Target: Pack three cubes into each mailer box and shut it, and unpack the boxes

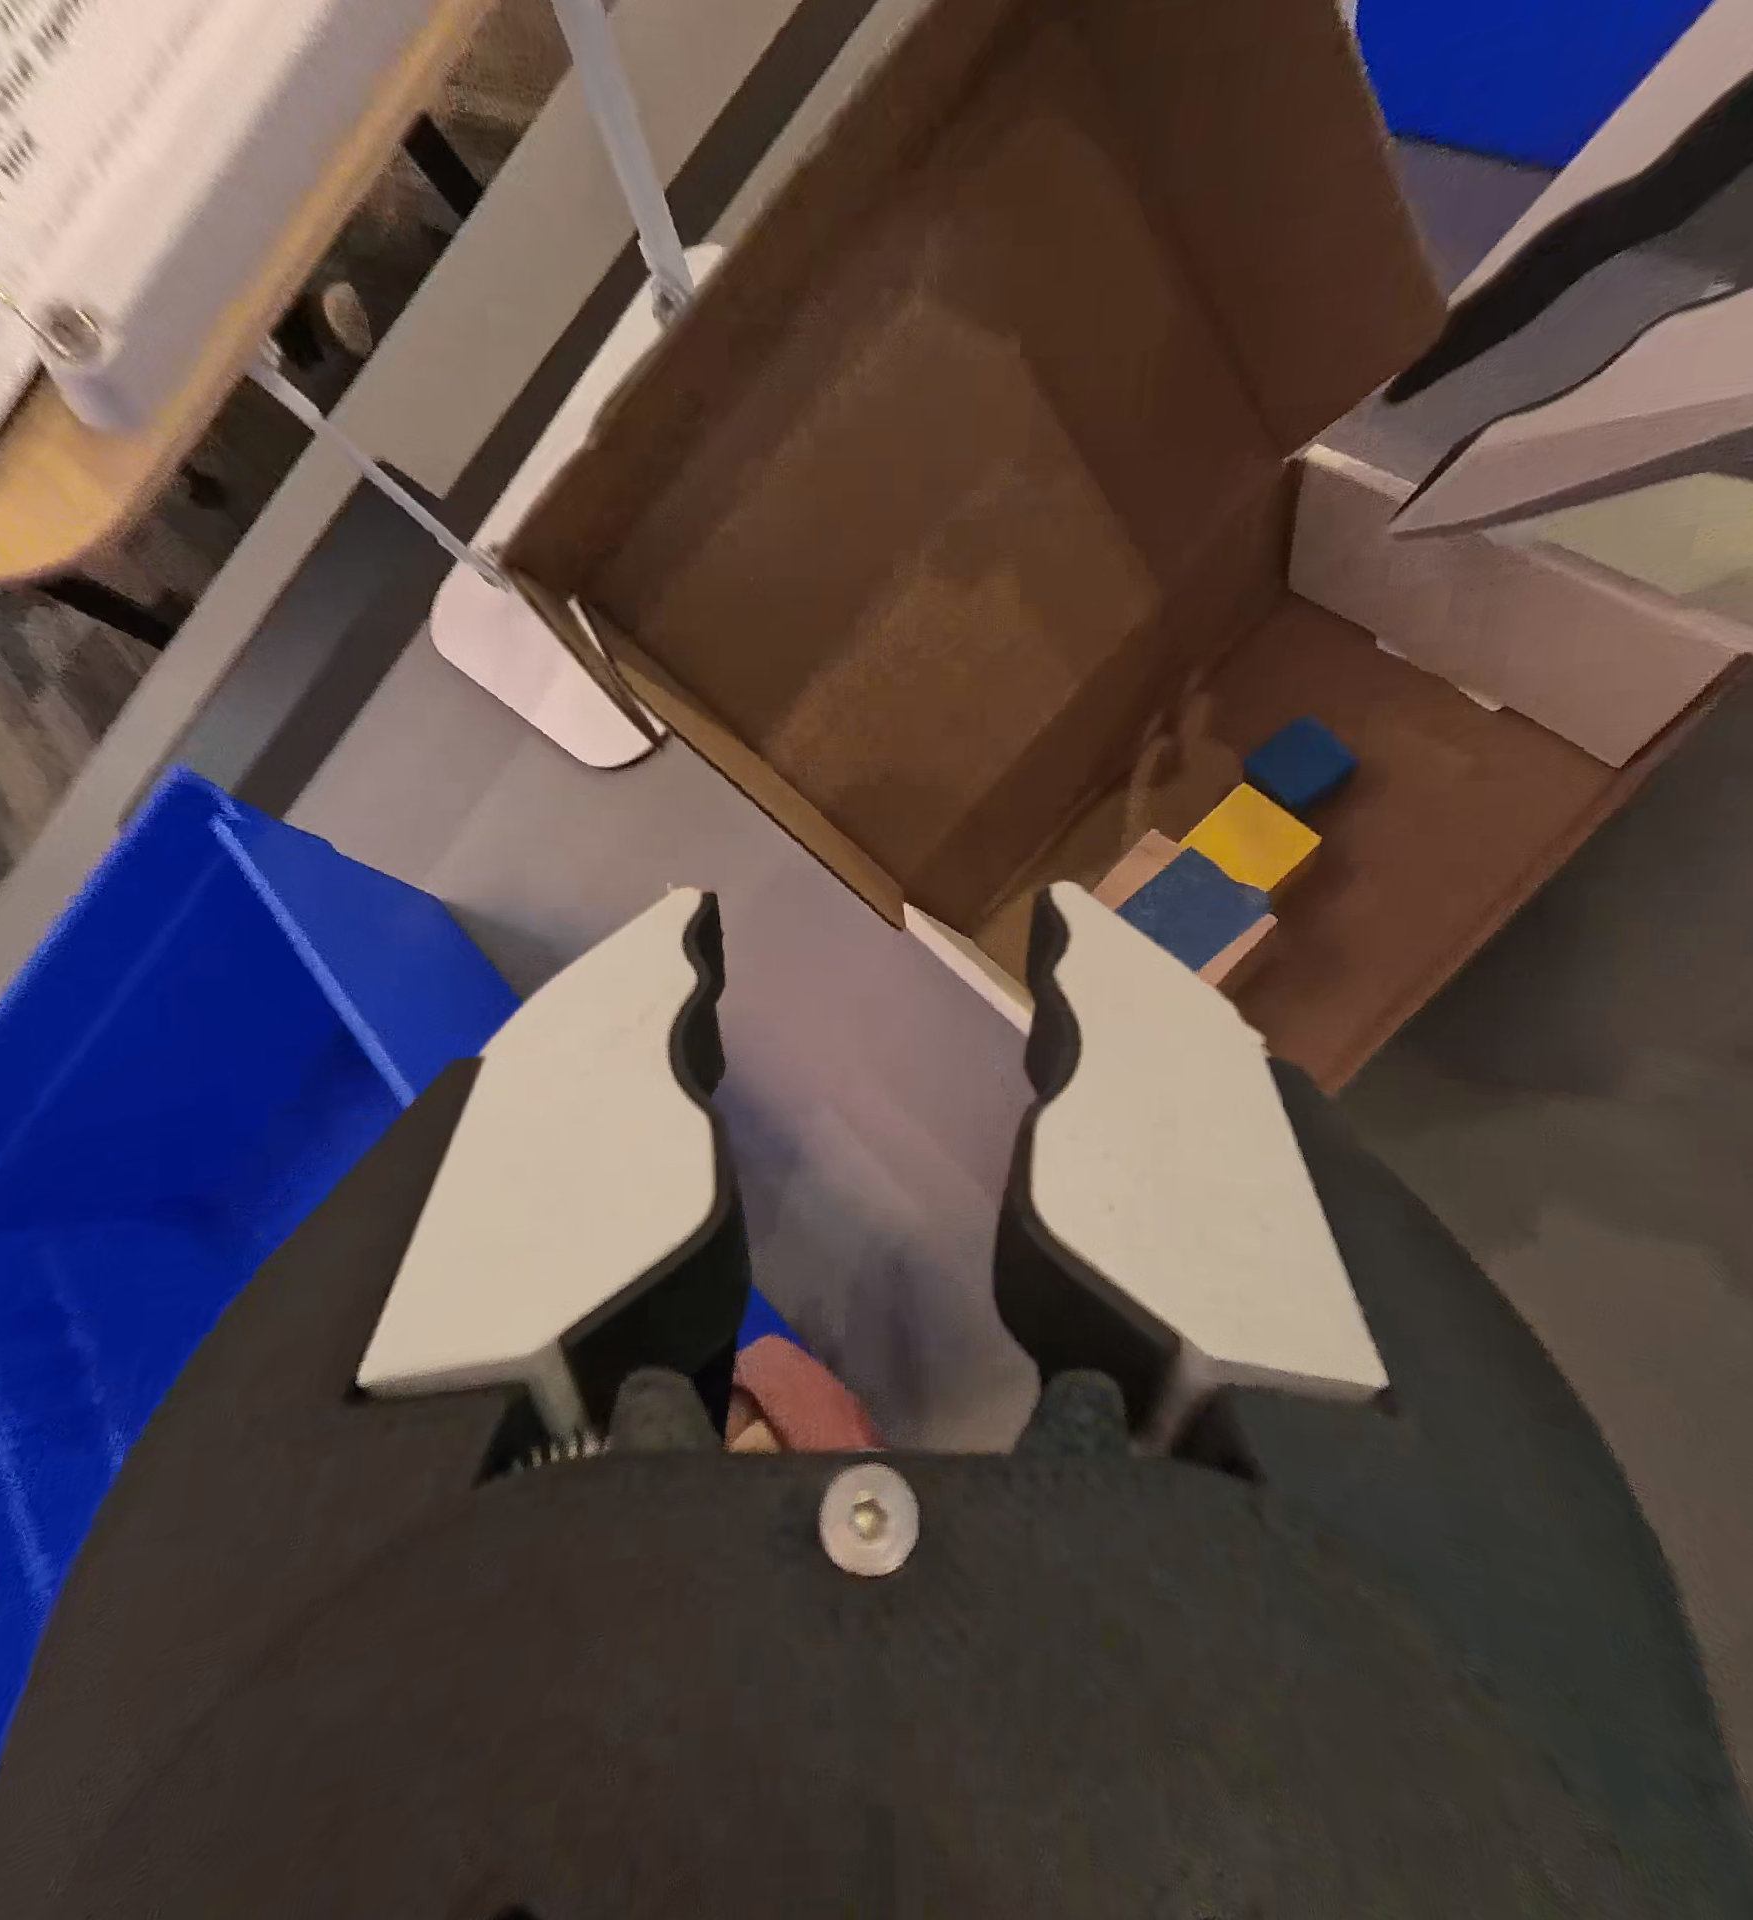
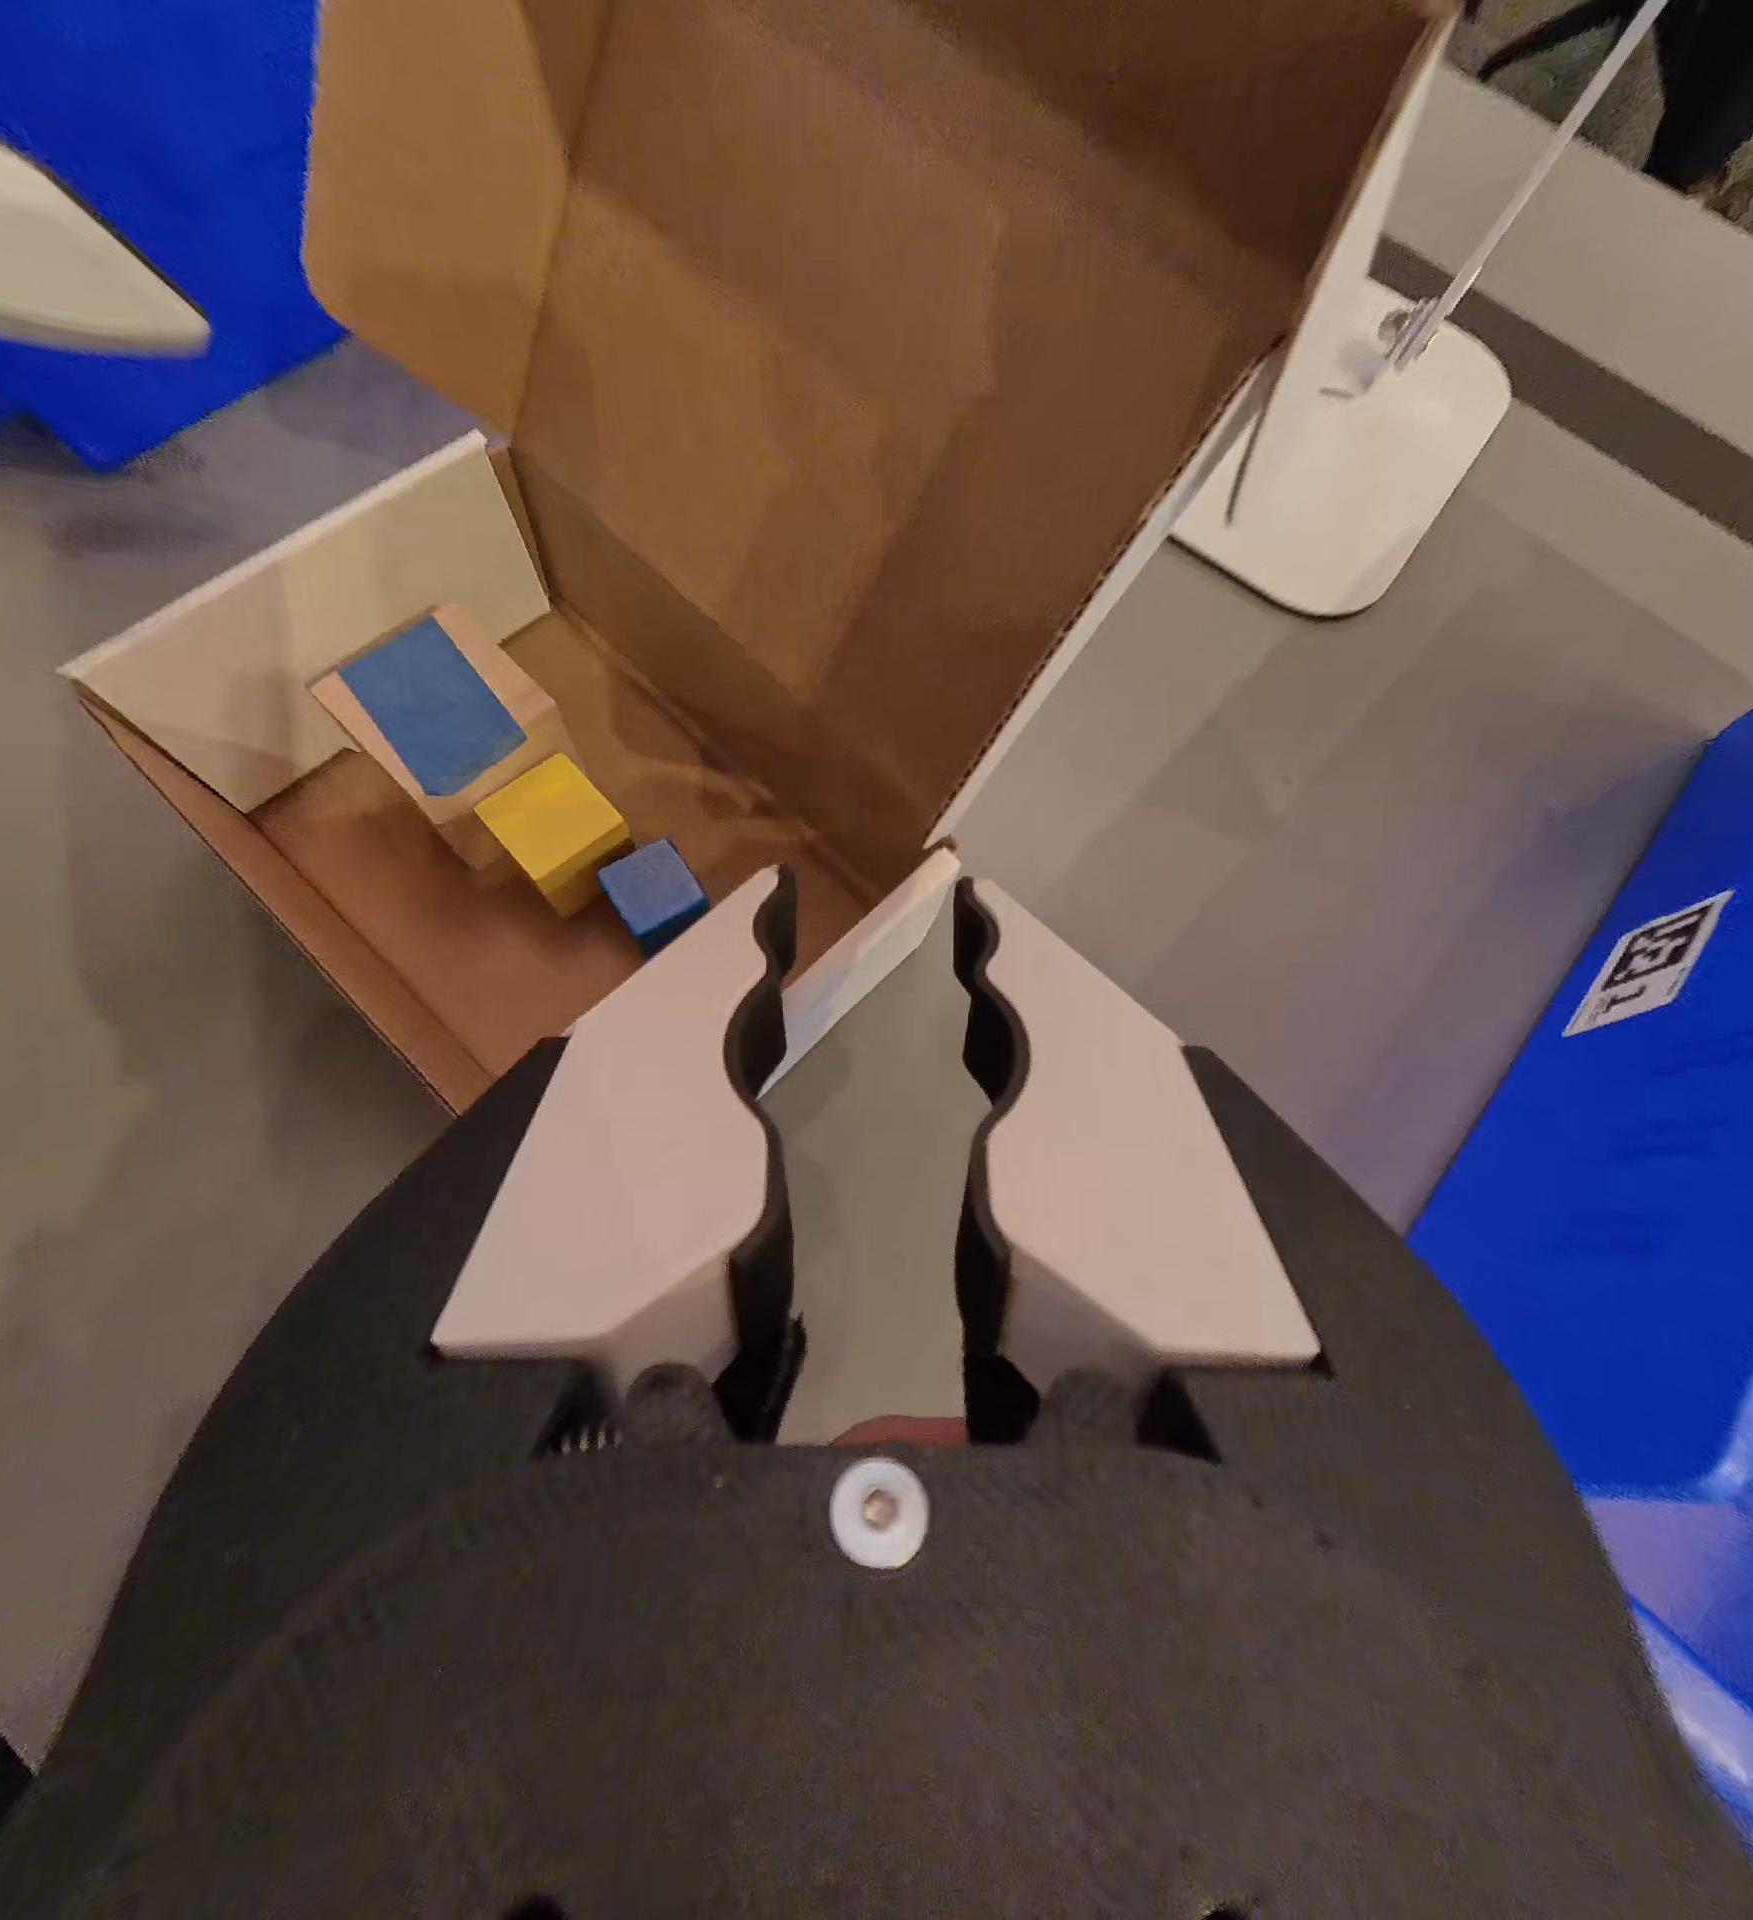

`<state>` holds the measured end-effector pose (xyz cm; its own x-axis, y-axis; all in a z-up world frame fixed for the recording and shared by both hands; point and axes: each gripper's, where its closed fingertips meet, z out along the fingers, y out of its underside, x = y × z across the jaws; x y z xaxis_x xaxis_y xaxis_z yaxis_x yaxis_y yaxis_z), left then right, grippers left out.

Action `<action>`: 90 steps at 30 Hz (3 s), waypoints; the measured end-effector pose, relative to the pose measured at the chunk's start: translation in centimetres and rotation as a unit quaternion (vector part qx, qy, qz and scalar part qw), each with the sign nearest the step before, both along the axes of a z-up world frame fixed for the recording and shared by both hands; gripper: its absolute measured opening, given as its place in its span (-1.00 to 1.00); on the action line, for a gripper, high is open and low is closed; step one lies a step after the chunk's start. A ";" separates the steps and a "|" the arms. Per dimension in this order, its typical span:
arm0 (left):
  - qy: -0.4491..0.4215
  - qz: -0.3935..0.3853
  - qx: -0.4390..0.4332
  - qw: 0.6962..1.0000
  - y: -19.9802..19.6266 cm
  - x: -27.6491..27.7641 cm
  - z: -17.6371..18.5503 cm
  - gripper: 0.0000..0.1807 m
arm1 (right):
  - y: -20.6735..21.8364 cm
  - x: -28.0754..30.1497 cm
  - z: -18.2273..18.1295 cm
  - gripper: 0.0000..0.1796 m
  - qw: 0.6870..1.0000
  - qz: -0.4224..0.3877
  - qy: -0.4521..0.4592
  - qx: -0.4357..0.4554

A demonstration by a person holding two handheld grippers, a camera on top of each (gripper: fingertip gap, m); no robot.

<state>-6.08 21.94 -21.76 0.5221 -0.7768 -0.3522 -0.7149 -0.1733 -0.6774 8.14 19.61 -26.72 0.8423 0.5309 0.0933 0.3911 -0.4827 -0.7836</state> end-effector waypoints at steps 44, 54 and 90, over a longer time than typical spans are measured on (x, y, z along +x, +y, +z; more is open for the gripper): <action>0.040 -0.111 -0.101 0.988 -6.1 -1.5 -6.3 -0.24 | -6.3 -2.1 -1.1 -0.34 0.972 0.220 -0.048 -0.068; 0.120 -0.161 0.117 0.972 -4.0 -0.9 -0.2 -0.16 | -5.1 -1.5 3.1 -0.22 0.971 0.210 -0.101 0.057; 0.244 -0.252 0.058 0.935 -6.3 0.7 -7.7 -0.45 | -7.1 -3.4 -3.1 -0.03 0.926 0.307 -0.217 0.025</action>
